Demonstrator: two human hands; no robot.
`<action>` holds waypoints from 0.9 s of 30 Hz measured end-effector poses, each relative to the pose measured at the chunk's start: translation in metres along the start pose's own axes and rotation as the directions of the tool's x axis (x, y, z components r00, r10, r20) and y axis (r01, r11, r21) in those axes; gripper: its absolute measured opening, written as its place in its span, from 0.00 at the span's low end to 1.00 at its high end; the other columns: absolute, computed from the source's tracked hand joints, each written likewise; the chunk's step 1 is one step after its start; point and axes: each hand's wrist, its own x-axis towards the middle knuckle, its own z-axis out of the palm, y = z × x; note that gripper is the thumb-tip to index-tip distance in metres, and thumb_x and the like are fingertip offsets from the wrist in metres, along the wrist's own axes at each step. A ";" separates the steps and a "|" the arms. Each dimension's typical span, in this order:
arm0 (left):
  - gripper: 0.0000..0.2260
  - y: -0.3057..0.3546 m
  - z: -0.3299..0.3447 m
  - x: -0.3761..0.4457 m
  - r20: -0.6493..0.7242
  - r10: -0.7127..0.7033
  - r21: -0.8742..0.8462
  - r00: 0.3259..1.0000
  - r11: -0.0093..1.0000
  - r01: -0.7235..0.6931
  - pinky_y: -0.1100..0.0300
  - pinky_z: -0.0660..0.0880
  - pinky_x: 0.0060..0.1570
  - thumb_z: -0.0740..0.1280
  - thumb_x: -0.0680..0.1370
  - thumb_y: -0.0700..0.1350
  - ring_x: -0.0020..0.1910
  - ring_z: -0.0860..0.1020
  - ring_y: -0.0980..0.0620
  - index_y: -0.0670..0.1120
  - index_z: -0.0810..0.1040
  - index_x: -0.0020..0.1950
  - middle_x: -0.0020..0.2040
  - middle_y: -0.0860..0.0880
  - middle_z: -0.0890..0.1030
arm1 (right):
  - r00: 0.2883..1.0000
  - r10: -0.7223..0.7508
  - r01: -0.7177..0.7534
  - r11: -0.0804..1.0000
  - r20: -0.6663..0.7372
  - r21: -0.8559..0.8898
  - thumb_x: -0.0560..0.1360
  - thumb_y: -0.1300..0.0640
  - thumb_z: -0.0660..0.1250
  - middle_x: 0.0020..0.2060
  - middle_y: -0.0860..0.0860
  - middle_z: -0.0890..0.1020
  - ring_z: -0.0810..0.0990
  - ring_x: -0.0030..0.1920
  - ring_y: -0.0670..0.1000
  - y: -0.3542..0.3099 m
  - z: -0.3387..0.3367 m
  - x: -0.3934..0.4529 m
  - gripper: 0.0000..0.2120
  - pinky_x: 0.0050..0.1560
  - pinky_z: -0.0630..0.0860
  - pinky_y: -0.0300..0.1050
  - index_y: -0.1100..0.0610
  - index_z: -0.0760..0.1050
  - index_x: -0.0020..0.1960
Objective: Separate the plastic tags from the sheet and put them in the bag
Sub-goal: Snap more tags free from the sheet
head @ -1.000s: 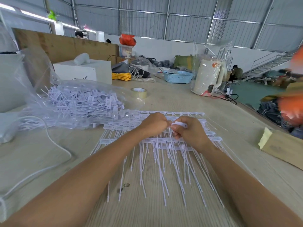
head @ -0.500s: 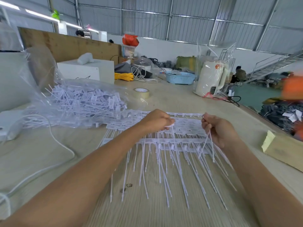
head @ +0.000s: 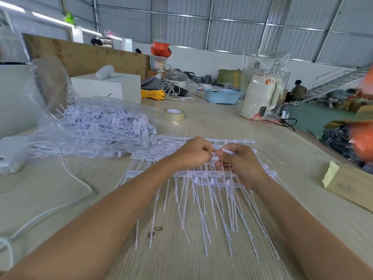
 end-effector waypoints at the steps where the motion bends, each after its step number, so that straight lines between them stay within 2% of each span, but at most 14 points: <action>1: 0.04 0.000 0.000 0.000 -0.016 0.007 -0.013 1.000 1.000 -0.007 0.61 0.68 0.40 0.64 0.75 0.37 0.38 0.74 0.56 0.43 0.78 0.43 0.38 0.51 0.76 | 1.000 -0.016 0.016 1.000 -0.018 0.001 0.75 0.64 0.66 0.25 0.52 0.80 0.78 0.28 0.50 0.000 -0.001 0.001 0.09 0.35 0.76 0.43 0.59 0.78 0.36; 3: 0.05 0.000 0.000 0.001 -0.029 0.026 -0.013 0.999 1.000 -0.027 0.63 0.69 0.39 0.65 0.75 0.38 0.37 0.74 0.59 0.48 0.78 0.44 0.38 0.55 0.77 | 0.999 -0.037 0.037 0.999 -0.038 0.004 0.75 0.65 0.66 0.24 0.51 0.79 0.78 0.28 0.49 0.000 -0.002 0.002 0.10 0.32 0.75 0.41 0.58 0.78 0.35; 6: 0.05 -0.001 0.000 0.000 -0.019 0.050 0.010 0.999 0.999 -0.050 0.64 0.69 0.36 0.66 0.75 0.38 0.35 0.74 0.60 0.47 0.78 0.44 0.37 0.56 0.76 | 0.997 -0.068 0.068 0.998 -0.028 0.013 0.75 0.64 0.67 0.23 0.50 0.77 0.75 0.25 0.48 0.003 -0.004 0.003 0.10 0.26 0.72 0.38 0.57 0.78 0.34; 12: 0.05 0.002 0.000 -0.002 -0.053 0.064 0.006 0.997 0.998 -0.064 0.65 0.67 0.32 0.65 0.74 0.36 0.30 0.71 0.60 0.39 0.81 0.46 0.31 0.54 0.75 | 0.987 -0.154 0.157 0.985 0.042 -0.076 0.75 0.60 0.67 0.24 0.52 0.77 0.73 0.25 0.50 0.003 -0.002 0.001 0.08 0.31 0.71 0.42 0.57 0.78 0.38; 15: 0.06 0.004 0.000 -0.002 -0.047 0.038 -0.033 0.998 0.999 -0.039 0.62 0.70 0.38 0.64 0.74 0.35 0.35 0.75 0.55 0.39 0.80 0.46 0.34 0.52 0.77 | 0.983 -0.184 0.184 0.974 0.008 -0.129 0.75 0.60 0.67 0.23 0.53 0.76 0.71 0.23 0.48 0.000 0.000 -0.001 0.07 0.30 0.68 0.42 0.60 0.78 0.40; 17: 0.06 0.005 0.000 -0.002 -0.034 0.022 -0.052 0.999 0.998 -0.023 0.59 0.69 0.39 0.63 0.74 0.35 0.36 0.74 0.51 0.40 0.80 0.42 0.34 0.50 0.77 | 0.982 -0.188 0.184 0.968 -0.006 -0.168 0.75 0.60 0.67 0.23 0.53 0.75 0.70 0.22 0.47 -0.002 0.001 -0.002 0.06 0.28 0.67 0.39 0.61 0.77 0.41; 20: 0.13 0.005 0.000 -0.001 -0.012 0.004 -0.016 1.000 1.000 -0.004 0.59 0.65 0.35 0.63 0.75 0.38 0.31 0.70 0.50 0.45 0.76 0.31 0.31 0.47 0.74 | 0.981 -0.195 0.187 0.965 -0.023 -0.185 0.76 0.62 0.66 0.24 0.54 0.73 0.68 0.21 0.42 -0.004 0.003 -0.003 0.06 0.25 0.65 0.34 0.62 0.75 0.41; 23: 0.16 0.006 0.001 -0.001 0.018 0.008 0.002 1.000 1.000 -0.008 0.61 0.63 0.31 0.61 0.79 0.40 0.27 0.68 0.53 0.47 0.72 0.30 0.28 0.49 0.72 | 0.969 -0.235 0.219 0.958 -0.071 -0.184 0.76 0.65 0.65 0.27 0.54 0.71 0.67 0.25 0.45 -0.004 0.004 -0.001 0.06 0.28 0.64 0.36 0.65 0.74 0.40; 27: 0.14 0.011 -0.001 0.001 0.080 -0.057 -0.185 0.995 0.980 0.071 0.66 0.62 0.26 0.58 0.80 0.39 0.26 0.67 0.56 0.44 0.69 0.34 0.31 0.47 0.69 | 0.939 -0.324 0.305 0.940 -0.117 -0.156 0.75 0.68 0.64 0.29 0.51 0.71 0.67 0.26 0.40 -0.005 0.006 0.000 0.05 0.29 0.63 0.31 0.70 0.74 0.42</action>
